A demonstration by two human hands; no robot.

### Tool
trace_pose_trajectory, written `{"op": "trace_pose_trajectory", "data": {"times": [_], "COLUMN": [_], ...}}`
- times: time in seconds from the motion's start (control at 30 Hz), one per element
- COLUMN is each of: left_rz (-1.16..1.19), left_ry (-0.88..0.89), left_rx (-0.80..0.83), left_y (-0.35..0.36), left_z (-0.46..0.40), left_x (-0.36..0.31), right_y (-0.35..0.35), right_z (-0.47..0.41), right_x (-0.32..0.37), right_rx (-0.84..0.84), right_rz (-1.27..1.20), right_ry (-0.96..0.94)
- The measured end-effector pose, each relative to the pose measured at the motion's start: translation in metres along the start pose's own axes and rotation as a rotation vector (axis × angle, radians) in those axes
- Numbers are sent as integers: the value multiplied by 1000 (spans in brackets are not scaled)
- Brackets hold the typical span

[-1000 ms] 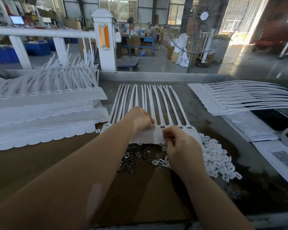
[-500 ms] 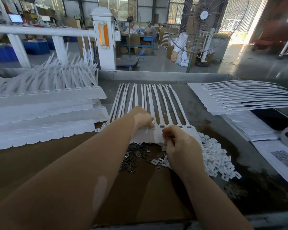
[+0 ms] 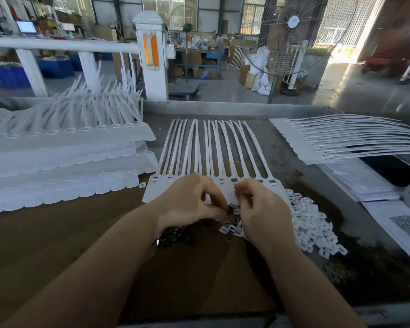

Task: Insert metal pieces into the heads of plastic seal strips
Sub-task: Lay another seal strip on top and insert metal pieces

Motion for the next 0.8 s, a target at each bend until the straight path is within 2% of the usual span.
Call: {"op": "trace_pose_trajectory", "data": {"times": [0.13, 0.4, 0.6, 0.67, 0.8], "left_rz": [-102, -135, 170, 281, 315], "left_ry": [17, 54, -4, -50, -122], "left_rx": [77, 75, -242, -290, -359], "left_y": [14, 17, -3, -6, -11], "left_z": [3, 6, 6, 7, 7], "left_x": [-1, 1, 10, 15, 25], "right_y": [-1, 0, 0, -1, -1], "right_z": [0, 0, 0, 0, 1], "right_x": [1, 0, 0, 0, -1], "right_rx": [-5, -21, -20, -22, -16], "right_rz": [-1, -4, -8, -8, 3], "right_ry": [0, -4, -9, -8, -10]}}
Point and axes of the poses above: each hand's wrist, its own z-axis away from the middle knuckle, its own y-axis out of the palm, x = y × z, the point moved 7 cm from there along -z, towards the middle knuckle, and after that the axes turned 3 degrees about -x, right-handed, at the moved point
